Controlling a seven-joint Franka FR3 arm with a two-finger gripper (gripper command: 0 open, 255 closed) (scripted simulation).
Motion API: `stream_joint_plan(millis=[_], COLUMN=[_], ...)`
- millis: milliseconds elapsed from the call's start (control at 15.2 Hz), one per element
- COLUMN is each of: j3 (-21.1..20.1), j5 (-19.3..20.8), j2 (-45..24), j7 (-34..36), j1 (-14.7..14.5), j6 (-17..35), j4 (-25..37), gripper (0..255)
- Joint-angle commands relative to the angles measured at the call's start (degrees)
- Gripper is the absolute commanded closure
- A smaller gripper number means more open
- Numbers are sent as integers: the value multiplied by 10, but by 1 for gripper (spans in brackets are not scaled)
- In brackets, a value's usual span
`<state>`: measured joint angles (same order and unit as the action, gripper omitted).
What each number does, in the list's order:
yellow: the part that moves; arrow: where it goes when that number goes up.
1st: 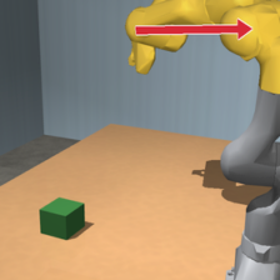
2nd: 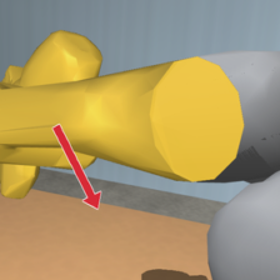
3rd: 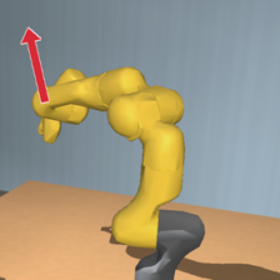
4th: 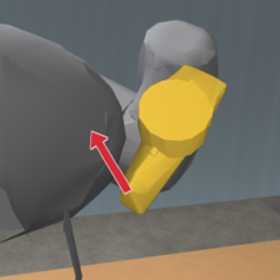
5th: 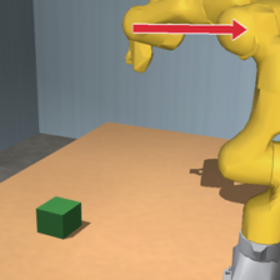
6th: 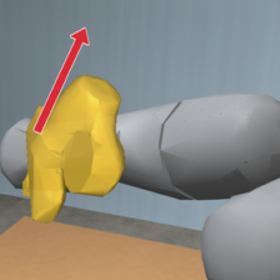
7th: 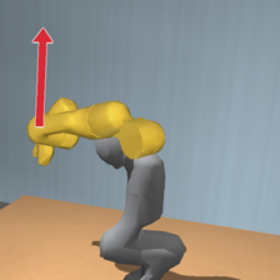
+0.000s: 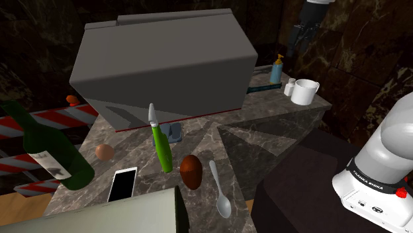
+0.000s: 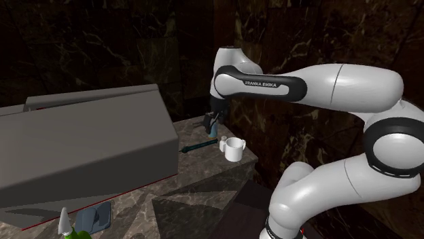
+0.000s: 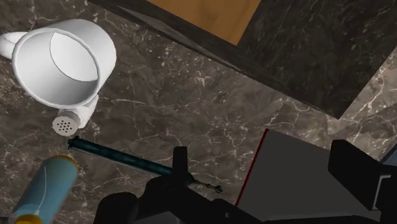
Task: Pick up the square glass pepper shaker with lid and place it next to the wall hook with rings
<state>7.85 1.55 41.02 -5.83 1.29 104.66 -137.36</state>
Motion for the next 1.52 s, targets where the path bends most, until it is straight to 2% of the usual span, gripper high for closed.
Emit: stream_joint_plan(millis=[0, 726, 1188, 1452], j3=[17, 107, 162, 167], j5=[13, 57, 48, 40], j2=[-20, -176, -307, -332], j7=[-19, -113, -182, -192], j1=[7, 35, 46, 46], j6=[21, 163, 245, 274], j4=[-5, -9, 30, 24], gripper=[0, 0, 0, 0])
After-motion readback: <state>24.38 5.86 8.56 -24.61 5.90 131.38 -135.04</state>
